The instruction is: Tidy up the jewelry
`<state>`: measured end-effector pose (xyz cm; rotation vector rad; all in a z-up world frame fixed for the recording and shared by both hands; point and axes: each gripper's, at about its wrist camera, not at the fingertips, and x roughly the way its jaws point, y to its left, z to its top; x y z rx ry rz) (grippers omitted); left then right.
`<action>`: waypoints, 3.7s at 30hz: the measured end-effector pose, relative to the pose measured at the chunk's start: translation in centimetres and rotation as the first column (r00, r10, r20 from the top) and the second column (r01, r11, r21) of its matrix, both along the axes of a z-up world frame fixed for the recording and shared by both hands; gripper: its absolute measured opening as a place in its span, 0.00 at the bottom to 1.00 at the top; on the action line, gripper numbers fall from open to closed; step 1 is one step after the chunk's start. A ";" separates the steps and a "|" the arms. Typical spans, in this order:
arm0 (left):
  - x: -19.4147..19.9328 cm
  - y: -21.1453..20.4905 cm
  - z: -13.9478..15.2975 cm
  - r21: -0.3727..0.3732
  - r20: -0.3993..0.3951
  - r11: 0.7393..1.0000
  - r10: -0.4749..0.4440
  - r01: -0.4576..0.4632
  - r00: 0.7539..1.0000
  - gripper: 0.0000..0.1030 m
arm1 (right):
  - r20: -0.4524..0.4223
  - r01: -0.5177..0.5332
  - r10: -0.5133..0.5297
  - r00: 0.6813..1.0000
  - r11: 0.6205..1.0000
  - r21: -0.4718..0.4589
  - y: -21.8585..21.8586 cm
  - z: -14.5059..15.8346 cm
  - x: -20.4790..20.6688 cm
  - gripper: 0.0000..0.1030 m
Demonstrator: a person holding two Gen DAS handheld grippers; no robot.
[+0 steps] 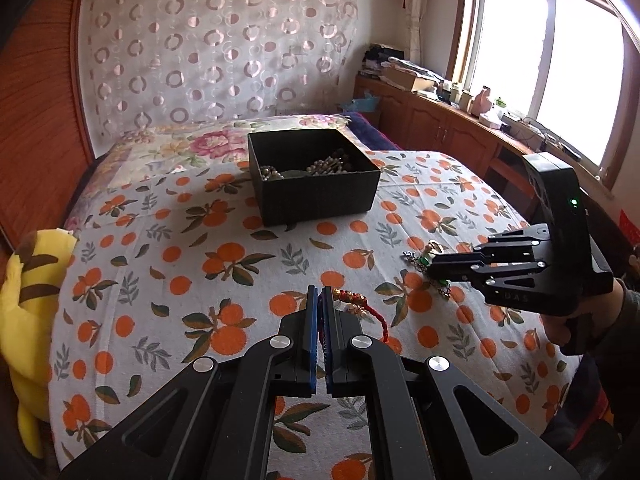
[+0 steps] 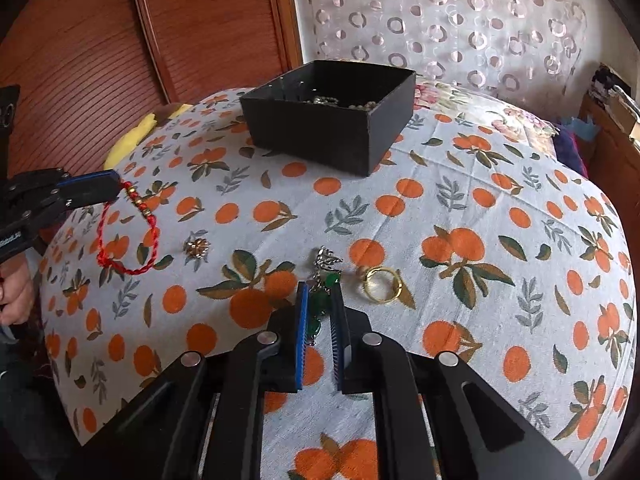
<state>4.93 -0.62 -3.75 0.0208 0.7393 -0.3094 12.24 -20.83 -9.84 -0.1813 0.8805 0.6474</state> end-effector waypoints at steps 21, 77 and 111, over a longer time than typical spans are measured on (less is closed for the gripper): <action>0.2 0.2 -0.1 -0.008 0.002 1.000 0.007 -0.007 1.000 0.01 | 0.047 0.043 -0.038 0.998 0.995 -0.091 1.4 -0.2 0.6 0.23; 0.7 0.4 0.3 -0.012 0.014 1.000 0.009 -0.009 1.000 0.01 | 0.125 -0.057 0.076 0.989 0.988 -0.146 3.3 2.1 -1.1 0.02; 12.0 -0.2 7.0 -0.019 0.136 0.999 0.029 -0.026 0.990 0.01 | 0.310 -0.043 0.022 0.950 0.997 0.060 4.1 12.7 8.5 0.02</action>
